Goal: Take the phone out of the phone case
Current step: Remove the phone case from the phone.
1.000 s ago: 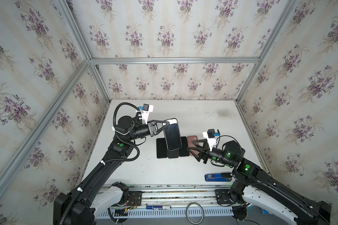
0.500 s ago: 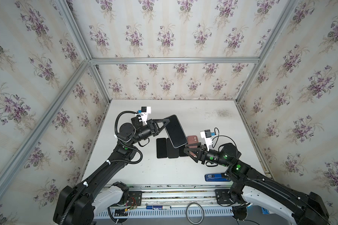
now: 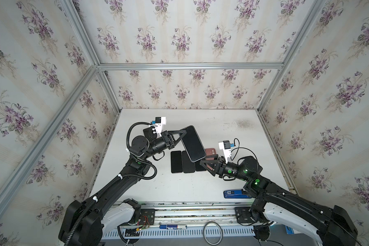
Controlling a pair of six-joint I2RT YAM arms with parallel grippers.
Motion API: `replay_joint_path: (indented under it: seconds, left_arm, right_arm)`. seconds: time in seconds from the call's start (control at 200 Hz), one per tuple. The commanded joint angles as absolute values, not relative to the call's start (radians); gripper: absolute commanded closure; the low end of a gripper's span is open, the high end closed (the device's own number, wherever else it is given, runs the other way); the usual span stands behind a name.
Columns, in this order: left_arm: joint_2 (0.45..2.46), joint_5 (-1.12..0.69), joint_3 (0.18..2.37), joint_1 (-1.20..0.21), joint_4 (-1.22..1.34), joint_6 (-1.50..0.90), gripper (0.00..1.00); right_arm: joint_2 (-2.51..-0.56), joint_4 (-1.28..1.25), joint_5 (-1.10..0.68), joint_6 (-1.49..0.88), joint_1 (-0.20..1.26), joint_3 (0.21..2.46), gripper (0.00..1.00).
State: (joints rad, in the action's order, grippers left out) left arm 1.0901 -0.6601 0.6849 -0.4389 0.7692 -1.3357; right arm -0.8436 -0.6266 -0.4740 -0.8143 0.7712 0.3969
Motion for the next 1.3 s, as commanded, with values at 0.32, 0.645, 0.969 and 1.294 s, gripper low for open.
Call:
replay_joint_path:
  seconds: [0.32,0.645,0.969,1.294]
  left_arm:
    - [1.09,-0.672,0.657,-0.449,0.906,-1.366,1.0]
    - [1.081,-0.689,0.657,-0.462,0.928,-1.368,1.0]
    - [1.096,-0.684,0.643,-0.463,0.927,-1.357,1.0]
    - [1.128,-0.622,0.643,-0.463,0.889,-1.319,1.0]
  right_arm:
    - [-0.882,-0.707,-0.449,-0.806,0.77,0.41,0.38]
    - [-0.919,-0.733,-0.443,-0.816,0.749,0.419,0.38]
    - [-0.933,-0.789,-0.479,-0.872,0.712,0.418,0.53]
    - [-0.95,-0.832,-0.506,-0.94,0.712,0.404,0.85]
